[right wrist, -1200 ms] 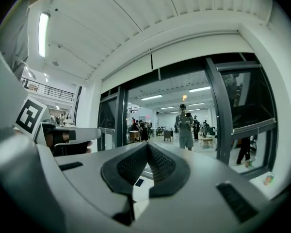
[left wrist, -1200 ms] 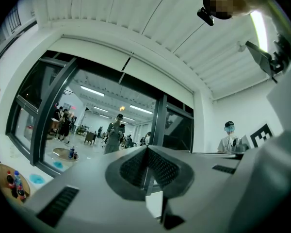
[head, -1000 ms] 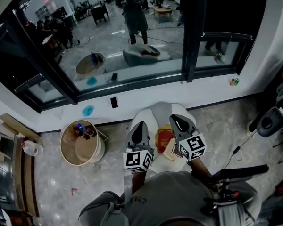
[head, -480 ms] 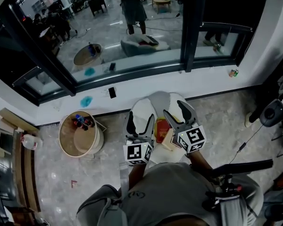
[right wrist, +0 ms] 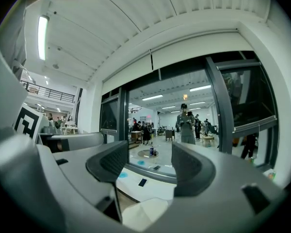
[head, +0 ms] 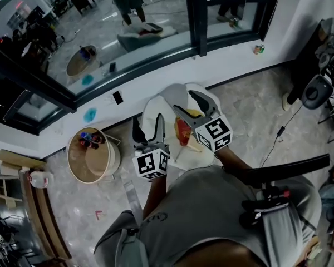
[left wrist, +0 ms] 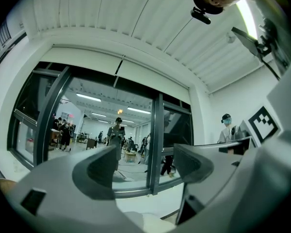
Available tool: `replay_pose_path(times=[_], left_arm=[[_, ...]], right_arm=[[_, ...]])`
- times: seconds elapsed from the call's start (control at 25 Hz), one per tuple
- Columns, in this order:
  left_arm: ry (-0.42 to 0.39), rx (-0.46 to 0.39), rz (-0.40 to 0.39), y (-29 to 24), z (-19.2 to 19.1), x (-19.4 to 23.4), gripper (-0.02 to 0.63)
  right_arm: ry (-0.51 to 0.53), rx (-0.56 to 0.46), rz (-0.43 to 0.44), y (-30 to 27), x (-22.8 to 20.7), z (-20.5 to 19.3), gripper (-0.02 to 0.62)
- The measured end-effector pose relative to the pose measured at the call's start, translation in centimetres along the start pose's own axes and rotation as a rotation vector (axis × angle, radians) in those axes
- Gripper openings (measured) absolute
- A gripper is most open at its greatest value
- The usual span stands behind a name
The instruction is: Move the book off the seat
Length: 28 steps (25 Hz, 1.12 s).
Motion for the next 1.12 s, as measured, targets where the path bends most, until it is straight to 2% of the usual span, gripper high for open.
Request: replay_pose_path(times=[0.24, 0.56, 0.8, 0.92, 1.12], left_arm=[[0.007, 0.018, -0.021, 0.0, -0.5, -1.1, 0.360], [0.009, 0.108, -0.057, -0.3, -2.2, -2.4, 0.360], [0.002, 0.228, -0.114, -0.7, -5.6, -3.5, 0.360], [-0.013, 0.291, -0.160, -2.0, -7.5, -3.8, 0.360], [0.033, 0.395, -0.184, -3.3, -13.3, -4.2, 0.360]], right_arm=[[-0.014, 0.023, 0.011, 0.8, 0.0, -0.1, 0.278], [-0.053, 0.055, 0.019, 1.7, -1.7, -2.4, 0.278], [-0.078, 0.126, 0.050, 1.3, -2.5, -7.2, 0.278], [-0.091, 0.143, 0.050, 0.3, -4.4, -9.6, 0.278], [-0.058, 0.238, 0.065, -1.0, -7.9, -15.5, 0.278]])
Point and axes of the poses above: the fingertips, and each gripper's own axes: y backward along the fingers, x to its left, z out of its top, the point moved 10 cm from there along y, backward along the fingers
